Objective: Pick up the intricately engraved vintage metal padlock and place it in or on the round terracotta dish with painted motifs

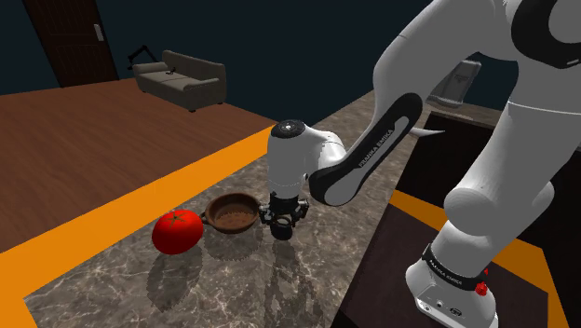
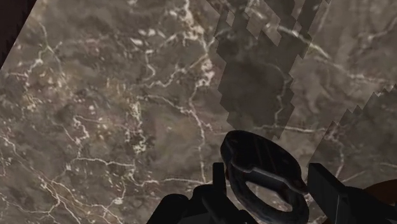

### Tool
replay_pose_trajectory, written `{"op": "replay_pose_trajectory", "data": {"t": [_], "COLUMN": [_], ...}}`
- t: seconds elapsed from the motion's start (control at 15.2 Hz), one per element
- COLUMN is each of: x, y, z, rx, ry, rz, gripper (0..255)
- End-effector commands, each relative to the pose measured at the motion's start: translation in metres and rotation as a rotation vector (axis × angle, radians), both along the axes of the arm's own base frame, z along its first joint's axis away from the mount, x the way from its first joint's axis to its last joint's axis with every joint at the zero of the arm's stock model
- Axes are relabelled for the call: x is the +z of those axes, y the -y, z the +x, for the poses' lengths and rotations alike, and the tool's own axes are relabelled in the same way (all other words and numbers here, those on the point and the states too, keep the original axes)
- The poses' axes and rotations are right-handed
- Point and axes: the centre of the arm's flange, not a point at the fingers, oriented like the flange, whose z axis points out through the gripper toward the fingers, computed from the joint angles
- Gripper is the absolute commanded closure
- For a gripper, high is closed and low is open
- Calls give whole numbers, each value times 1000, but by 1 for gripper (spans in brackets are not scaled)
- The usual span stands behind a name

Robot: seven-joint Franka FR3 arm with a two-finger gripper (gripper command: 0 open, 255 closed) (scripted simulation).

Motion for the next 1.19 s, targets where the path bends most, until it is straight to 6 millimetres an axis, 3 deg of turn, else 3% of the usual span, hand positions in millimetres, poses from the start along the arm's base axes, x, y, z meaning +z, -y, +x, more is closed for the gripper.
{"op": "replay_pose_trajectory", "data": {"t": [0.0, 0.2, 1.12], "x": [-1, 0, 74], "y": [0, 0, 0], "z": [0, 0, 0], "rx": [0, 0, 0], "ry": [-1, -1, -1], "rz": [-1, -1, -1], "gripper": [255, 255, 255]}}
